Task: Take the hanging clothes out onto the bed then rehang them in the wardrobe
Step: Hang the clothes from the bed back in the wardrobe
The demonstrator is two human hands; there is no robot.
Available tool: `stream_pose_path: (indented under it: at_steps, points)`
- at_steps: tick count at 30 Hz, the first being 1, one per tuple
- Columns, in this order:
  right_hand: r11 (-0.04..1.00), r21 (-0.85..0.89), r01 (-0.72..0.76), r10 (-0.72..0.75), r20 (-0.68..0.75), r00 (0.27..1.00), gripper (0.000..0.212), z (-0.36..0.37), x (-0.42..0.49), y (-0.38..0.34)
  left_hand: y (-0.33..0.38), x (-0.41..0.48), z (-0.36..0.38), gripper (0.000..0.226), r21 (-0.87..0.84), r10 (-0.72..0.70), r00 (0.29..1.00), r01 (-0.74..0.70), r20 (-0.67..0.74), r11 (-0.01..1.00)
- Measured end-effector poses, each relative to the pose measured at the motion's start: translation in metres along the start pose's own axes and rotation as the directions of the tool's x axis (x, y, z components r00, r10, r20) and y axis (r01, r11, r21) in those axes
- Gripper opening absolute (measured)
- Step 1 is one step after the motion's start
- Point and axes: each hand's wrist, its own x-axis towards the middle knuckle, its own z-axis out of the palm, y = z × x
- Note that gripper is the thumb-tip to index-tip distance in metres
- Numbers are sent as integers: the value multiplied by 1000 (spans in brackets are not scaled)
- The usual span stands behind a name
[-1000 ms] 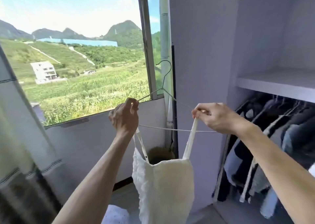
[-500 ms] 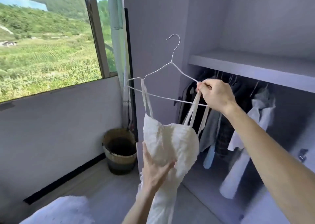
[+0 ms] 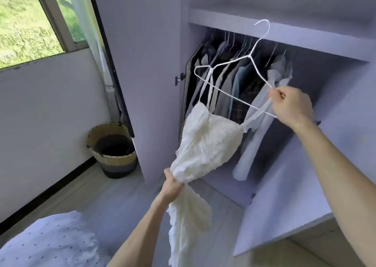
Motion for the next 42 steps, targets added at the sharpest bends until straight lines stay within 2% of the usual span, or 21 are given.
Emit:
stream_pose_path:
  at_steps: [4,9,12,16,20,25,29,32,38,42]
  points:
    - [989,-76,-127,134,100,986,33,35,-35,47,42,7,-37,65,-207,21,995,0,96,978]
    - [943,-14,-334,329,215,920,34,72,-85,67,96,12,-41,55,-277,62,982,-11,178,961]
    - [892,72,-445,415,258,873,31,81,-103,67,111,20,-26,48,-190,125,983,-99,132,977]
    - [784,236,-574,531,225,817,27,75,-108,63,134,36,4,46,-142,195,975,-180,105,973]
    - [685,367,-630,637,118,761,28,60,-95,65,166,48,42,44,-169,230,959,-202,164,965]
    - [633,436,-640,704,20,710,27,49,-45,73,214,74,95,43,-206,234,936,-182,264,961]
    - [624,409,-666,725,16,689,17,56,14,92,245,109,135,46,-131,249,915,-218,316,967]
    - [606,409,-683,747,4,665,22,63,70,112,260,145,162,53,-71,253,909,-244,331,967]
    - [631,354,-690,743,-22,669,28,76,175,158,289,211,225,52,5,156,921,-169,358,986]
    - [673,306,-673,727,-102,680,31,81,223,177,297,252,271,45,69,38,894,-77,447,995]
